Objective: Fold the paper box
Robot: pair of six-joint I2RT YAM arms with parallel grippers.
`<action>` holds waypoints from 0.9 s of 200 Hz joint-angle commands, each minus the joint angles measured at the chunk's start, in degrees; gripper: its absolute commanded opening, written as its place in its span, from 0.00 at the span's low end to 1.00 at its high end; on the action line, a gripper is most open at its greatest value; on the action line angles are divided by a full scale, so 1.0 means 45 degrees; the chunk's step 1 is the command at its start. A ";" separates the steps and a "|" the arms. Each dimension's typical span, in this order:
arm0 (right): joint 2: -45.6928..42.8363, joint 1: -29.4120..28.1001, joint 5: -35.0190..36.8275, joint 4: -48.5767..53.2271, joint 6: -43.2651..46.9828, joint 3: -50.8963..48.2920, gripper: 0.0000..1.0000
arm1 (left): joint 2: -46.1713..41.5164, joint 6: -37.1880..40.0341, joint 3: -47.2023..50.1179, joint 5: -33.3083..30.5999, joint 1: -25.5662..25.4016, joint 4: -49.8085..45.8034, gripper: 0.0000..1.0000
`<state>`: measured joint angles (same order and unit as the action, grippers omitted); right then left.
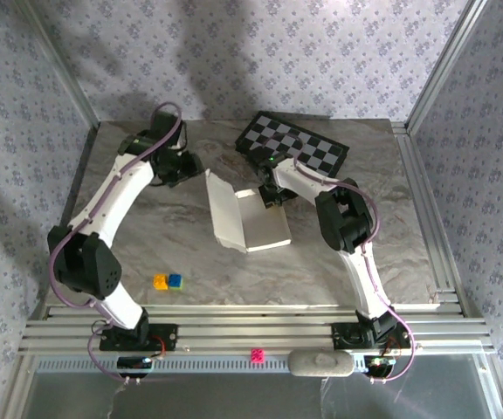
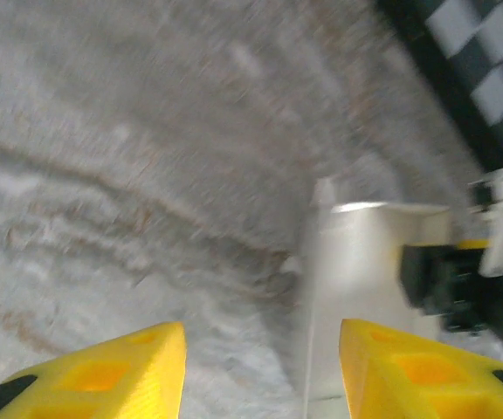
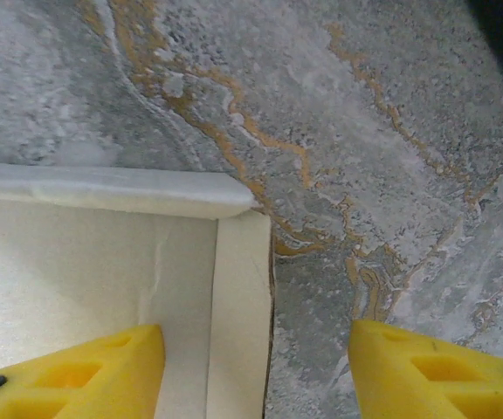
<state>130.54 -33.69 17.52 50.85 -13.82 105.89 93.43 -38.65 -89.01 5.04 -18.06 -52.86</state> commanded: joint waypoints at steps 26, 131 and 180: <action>0.0210 -0.0076 -0.0679 0.0509 -0.0372 -0.0182 0.60 | -0.0713 -0.0096 0.1959 0.2103 0.0607 0.0796 0.50; -0.0033 0.0202 -0.1819 0.0323 -0.1350 -0.1098 0.60 | -0.0944 -0.1974 0.1599 0.3559 -0.0626 0.1042 0.59; -0.0083 0.0280 -0.2006 0.0145 -0.1569 -0.1246 0.60 | -0.0144 -0.0812 -0.0210 0.2091 -0.1352 -0.1291 0.84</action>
<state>128.88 -32.45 10.74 48.53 -19.33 102.52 90.87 -45.50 -86.21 18.33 -22.35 -51.51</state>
